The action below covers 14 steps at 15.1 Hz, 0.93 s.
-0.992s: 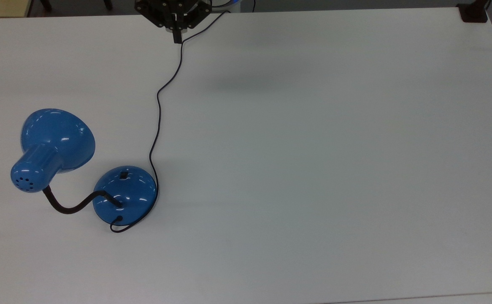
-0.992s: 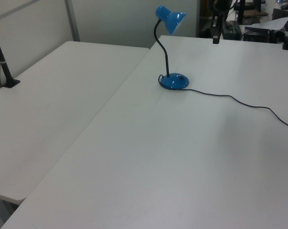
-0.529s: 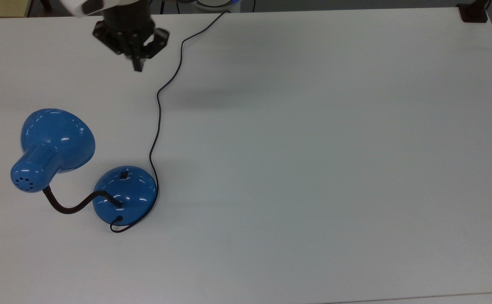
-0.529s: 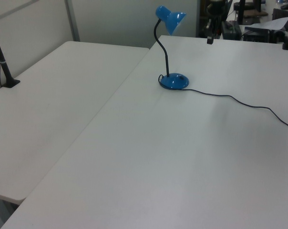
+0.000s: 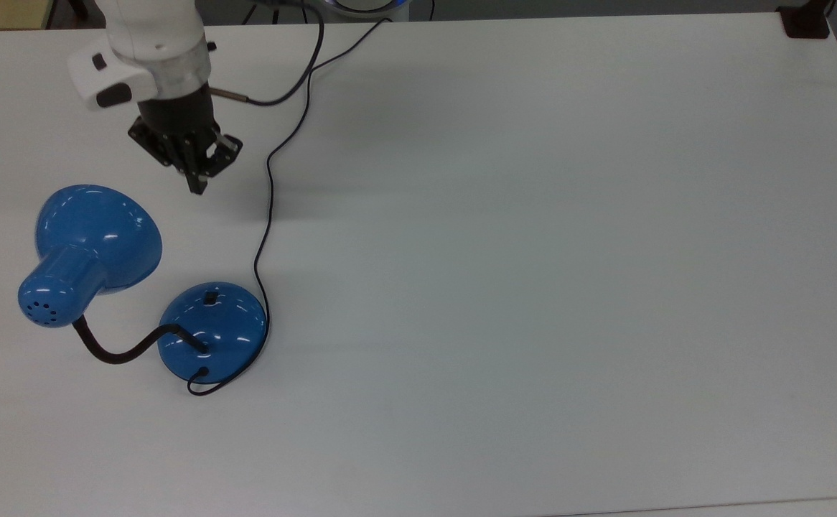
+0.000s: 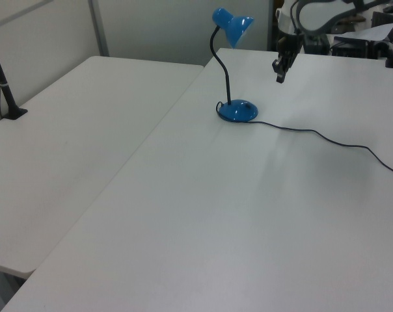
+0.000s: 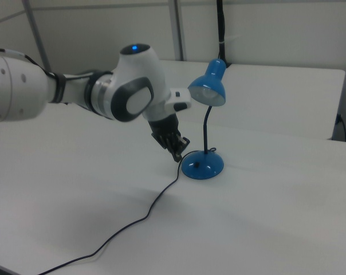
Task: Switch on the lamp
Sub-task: 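Move the gripper toward the blue lamp base and lower it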
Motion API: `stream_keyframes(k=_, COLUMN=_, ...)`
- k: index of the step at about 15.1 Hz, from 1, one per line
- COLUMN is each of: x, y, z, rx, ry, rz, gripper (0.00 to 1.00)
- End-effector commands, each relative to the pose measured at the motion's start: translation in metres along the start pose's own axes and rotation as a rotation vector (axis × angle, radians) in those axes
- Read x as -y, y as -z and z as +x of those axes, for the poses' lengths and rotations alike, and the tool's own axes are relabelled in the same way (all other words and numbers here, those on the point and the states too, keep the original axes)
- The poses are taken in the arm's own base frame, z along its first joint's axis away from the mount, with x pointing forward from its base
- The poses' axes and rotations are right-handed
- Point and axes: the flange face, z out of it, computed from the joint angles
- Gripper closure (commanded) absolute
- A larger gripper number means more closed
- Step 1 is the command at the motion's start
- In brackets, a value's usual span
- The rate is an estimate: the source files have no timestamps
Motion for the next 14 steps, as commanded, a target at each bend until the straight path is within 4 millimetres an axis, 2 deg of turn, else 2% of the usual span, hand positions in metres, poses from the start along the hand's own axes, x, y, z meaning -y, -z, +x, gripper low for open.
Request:
stream_keyframes(k=1, x=0.004, y=-0.034, z=0.007, rx=-0.08, ry=-0.008, rz=0.009, gripper=1.0)
stream_keyframes(k=5, x=0.01, y=-0.064, z=0.013, rx=-0.137, ry=0.01, rz=0.007, gripper=1.0)
stream_keyframes(k=10, x=0.012, y=-0.077, z=0.024, rx=-0.255, ry=0.029, rz=0.002, gripper=1.0)
stream_keyframes(k=14, x=0.013, y=-0.084, z=0.025, rx=-0.254, ry=0.107, rz=-0.006, gripper=1.0)
